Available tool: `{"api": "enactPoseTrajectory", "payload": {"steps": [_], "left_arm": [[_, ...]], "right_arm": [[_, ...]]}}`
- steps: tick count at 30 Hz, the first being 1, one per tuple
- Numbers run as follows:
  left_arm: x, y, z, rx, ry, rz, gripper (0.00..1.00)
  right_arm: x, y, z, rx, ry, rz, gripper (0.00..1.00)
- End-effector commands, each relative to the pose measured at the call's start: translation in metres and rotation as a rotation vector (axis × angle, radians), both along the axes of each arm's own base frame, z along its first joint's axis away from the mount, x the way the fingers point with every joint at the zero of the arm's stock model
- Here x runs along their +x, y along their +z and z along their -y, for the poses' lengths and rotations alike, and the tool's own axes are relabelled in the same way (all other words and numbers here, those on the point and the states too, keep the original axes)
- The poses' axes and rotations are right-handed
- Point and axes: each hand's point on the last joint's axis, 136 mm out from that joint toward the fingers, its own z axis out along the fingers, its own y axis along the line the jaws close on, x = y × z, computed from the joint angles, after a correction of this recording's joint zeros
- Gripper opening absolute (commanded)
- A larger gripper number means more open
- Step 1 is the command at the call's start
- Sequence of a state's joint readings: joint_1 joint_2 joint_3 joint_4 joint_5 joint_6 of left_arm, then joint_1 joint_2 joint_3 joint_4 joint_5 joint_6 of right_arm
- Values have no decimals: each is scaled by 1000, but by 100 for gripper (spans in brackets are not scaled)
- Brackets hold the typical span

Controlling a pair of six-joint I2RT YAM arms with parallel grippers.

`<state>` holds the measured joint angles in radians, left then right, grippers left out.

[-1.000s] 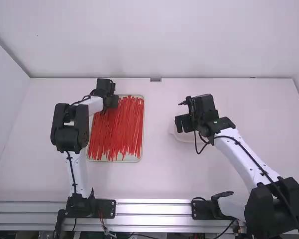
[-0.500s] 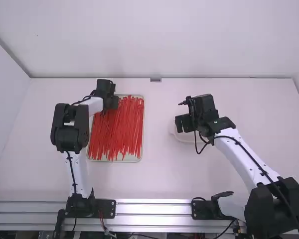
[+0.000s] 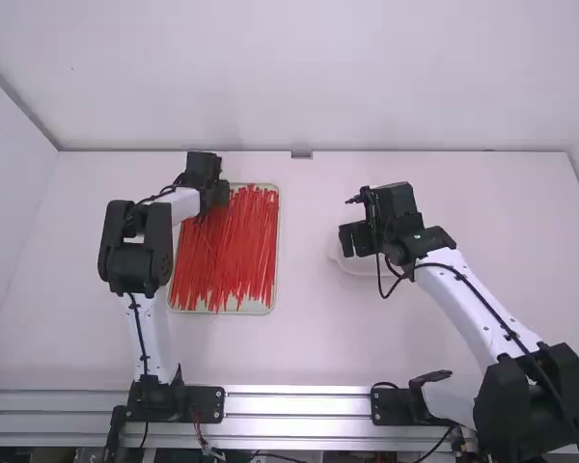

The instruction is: Fasten the cable tie

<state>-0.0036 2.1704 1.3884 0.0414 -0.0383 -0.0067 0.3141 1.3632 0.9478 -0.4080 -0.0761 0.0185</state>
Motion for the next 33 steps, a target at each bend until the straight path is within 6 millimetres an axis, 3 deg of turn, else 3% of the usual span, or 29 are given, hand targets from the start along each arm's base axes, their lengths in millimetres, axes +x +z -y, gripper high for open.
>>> {"api": "enactPoseTrajectory", "payload": {"steps": [1, 9, 11, 15, 18, 21, 25, 33], "left_arm": [[9, 54, -1, -19, 24, 115, 7], [13, 165, 4, -59, 9, 347, 7], [9, 204, 4, -59, 6, 433, 7], [-4, 262, 4, -61, 2, 546, 7], [-17, 281, 12, -73, -22, 561, 6], [-29, 283, 17, -75, -30, 549, 5], [-50, 280, 24, -85, -41, 549, 5], [-109, 269, 28, -133, -34, 635, 5]], "right_arm": [[8, 13, -4, 16, 1, 30, 98], [11, 16, -4, 22, 0, 46, 98], [11, 16, -4, 22, 0, 46, 98], [9, 15, -7, 21, 10, 42, 98], [7, 16, -11, 20, 21, 43, 98], [7, 16, -14, 20, 30, 47, 98], [9, 18, -14, 24, 29, 57, 98], [6, 24, -19, 41, 39, 67, 98]]}}
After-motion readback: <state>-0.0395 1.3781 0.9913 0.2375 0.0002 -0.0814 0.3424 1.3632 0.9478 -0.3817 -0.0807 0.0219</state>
